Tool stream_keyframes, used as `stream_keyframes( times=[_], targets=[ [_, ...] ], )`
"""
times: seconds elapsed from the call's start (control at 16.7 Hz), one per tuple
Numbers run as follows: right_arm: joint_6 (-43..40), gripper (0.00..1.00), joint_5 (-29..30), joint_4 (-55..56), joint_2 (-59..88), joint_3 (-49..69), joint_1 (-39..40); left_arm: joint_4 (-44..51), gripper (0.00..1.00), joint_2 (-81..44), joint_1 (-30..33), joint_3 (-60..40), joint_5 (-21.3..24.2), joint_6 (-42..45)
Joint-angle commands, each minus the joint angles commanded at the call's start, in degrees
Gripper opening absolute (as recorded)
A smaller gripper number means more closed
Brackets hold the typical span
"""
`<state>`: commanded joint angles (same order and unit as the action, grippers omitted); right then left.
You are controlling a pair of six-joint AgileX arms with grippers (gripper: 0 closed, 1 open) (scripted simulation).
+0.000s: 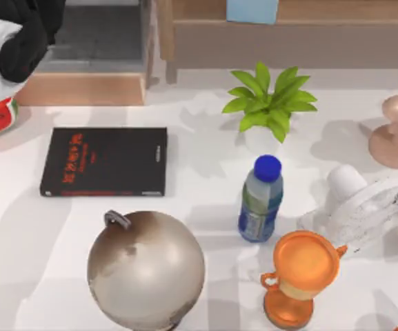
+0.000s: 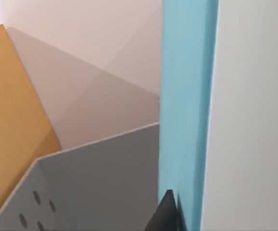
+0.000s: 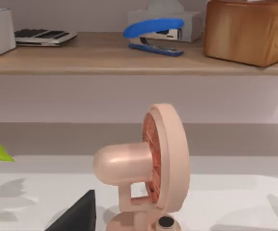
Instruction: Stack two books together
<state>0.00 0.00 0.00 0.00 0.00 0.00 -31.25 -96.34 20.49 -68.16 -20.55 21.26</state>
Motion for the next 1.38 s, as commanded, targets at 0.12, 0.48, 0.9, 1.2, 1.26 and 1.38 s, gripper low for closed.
stream_keyframes(
  times=[0.12, 0.48, 0.9, 1.2, 1.26, 1.38],
  targets=[
    [0.0, 1.0, 0.0, 0.0, 0.0, 0.0, 0.0, 0.8, 0.0, 5.7, 1.8, 6.0, -2.6, 11.1],
    [0.0, 1.0, 0.0, 0.0, 0.0, 0.0, 0.0, 2.5, 0.0, 14.4, 6.0, 24.5, -7.3, 43.2],
    [0.0, 1.0, 0.0, 0.0, 0.0, 0.0, 0.0, 0.9, 0.0, 6.3, 8.0, 36.8, -4.2, 55.4],
    [0.0, 1.0, 0.0, 0.0, 0.0, 0.0, 0.0, -0.3, 0.0, 1.6, 8.6, 37.4, -2.3, 55.0],
    [0.0, 1.0, 0.0, 0.0, 0.0, 0.0, 0.0, -0.3, 0.0, 1.6, 8.6, 37.4, -2.3, 55.0],
    [0.0, 1.0, 0.0, 0.0, 0.0, 0.0, 0.0, -0.3, 0.0, 1.8, 8.3, 37.4, -2.4, 55.1]
  ],
)
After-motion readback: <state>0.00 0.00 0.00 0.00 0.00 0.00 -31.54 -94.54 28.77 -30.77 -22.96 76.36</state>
